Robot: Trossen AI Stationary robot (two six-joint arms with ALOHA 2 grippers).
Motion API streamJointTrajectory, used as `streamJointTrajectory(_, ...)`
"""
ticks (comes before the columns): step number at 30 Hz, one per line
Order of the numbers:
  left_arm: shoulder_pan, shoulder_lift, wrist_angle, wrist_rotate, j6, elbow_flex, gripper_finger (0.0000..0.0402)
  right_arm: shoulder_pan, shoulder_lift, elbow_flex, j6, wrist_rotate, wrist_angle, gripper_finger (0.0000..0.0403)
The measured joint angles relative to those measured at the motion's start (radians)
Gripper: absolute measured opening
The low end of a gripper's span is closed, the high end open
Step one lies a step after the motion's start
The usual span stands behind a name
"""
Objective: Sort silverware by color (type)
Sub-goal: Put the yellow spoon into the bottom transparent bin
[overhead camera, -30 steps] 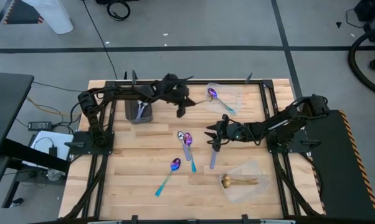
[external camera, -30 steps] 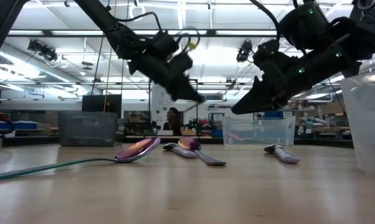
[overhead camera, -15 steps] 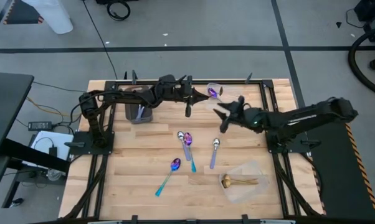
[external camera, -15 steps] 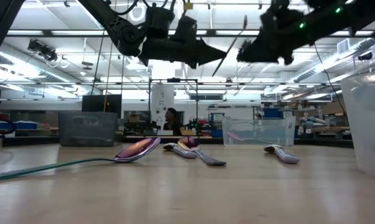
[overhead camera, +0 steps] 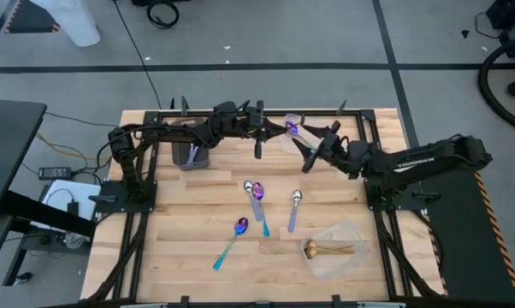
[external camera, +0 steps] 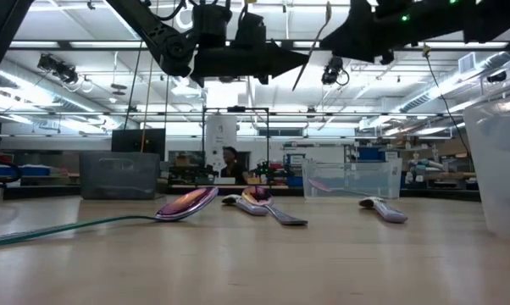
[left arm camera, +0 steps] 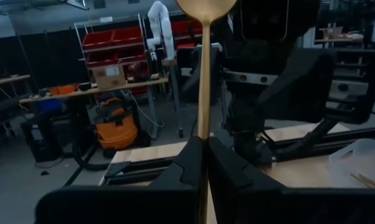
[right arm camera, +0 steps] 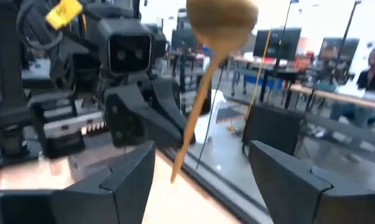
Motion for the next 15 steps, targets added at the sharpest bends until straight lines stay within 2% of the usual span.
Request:
streamJointTrajectory(4,-0.006,0.0,0.014,0.0,-0.011,0.0,0.0018,-0.036,0.065,0.0,-0.043,-0.074,0.116,0.0268)
streamJointTrajectory(8,-0.013,0.0,0.009,0.0,-0.011,0.0,0.0018,-0.056,0.093,0.0,-0.078,-0.082,0.205,0.0253)
streamJointTrajectory(15,-0.019,0.0,0.015,0.001,-0.006,0.0,0.0019,-0.088,0.096,0.0,-0.083,-0.185,0.228,0.0203)
